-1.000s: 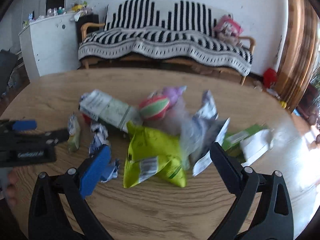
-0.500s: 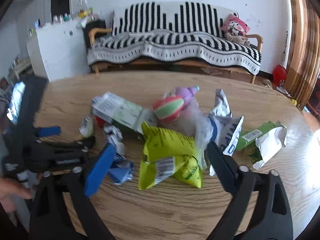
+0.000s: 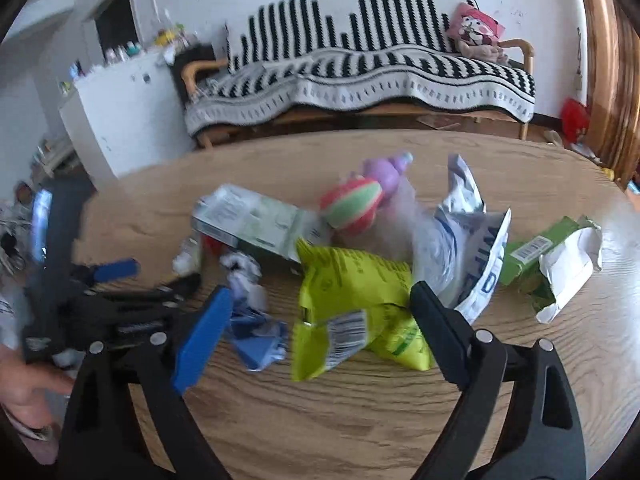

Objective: Collect trash
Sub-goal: 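Grasp the yellow-green snack bag with the right tool while the left tool grasps a foil wrapper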

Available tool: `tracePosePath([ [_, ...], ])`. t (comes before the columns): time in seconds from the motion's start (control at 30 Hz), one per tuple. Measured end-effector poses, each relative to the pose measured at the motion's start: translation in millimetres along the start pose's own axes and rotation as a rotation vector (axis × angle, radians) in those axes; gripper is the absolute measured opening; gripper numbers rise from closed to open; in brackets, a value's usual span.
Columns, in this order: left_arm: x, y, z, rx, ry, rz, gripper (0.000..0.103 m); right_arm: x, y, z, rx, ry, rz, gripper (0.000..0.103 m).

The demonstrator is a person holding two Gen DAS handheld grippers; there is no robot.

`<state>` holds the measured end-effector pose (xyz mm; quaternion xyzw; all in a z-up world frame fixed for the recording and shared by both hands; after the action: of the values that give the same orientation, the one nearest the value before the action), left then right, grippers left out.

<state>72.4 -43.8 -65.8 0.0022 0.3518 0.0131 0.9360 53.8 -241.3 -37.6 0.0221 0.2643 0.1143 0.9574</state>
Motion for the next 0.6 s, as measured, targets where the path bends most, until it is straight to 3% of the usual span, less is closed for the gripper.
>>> tracePosePath([
  [0.1, 0, 1, 0, 0.006, 0.0, -0.009, 0.097, 13, -1, -6, -0.04, 0.044, -0.048, 0.08],
  [0.2, 0, 0, 1, 0.008, 0.0, -0.008, 0.097, 18, -10, -7, 0.033, 0.054, -0.045, 0.062],
  [0.33, 1, 1, 2, 0.01, 0.0, -0.014, 0.097, 17, -21, -7, 0.125, 0.052, -0.019, 0.058],
  [0.43, 0, -2, 2, 0.049, -0.005, -0.064, 0.097, 8, -23, -4, 0.168, 0.031, 0.017, 0.057],
  [0.5, -1, -5, 2, 0.073, -0.014, -0.085, 0.091, 0, -23, -1, 0.204, 0.01, 0.061, 0.056],
  [0.57, -5, -5, 2, 0.075, -0.032, -0.076, 0.071, -7, -19, 2, 0.196, -0.009, 0.075, 0.056],
  [0.6, -6, -5, 2, 0.076, -0.038, -0.072, 0.067, -9, -17, 3, 0.186, -0.012, 0.076, 0.056],
])
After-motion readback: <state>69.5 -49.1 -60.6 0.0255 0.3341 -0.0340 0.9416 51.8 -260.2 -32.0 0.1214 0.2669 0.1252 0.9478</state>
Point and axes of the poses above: each gripper's, at about its wrist camera, not at the fingertips, and x roughly the way its jaws point, y to its left, z to its top, the point moved 2 cm from there along x, roughly the way its jaws point, and after that the axes turned 13 degrees about -y, right-handed, at the moved point
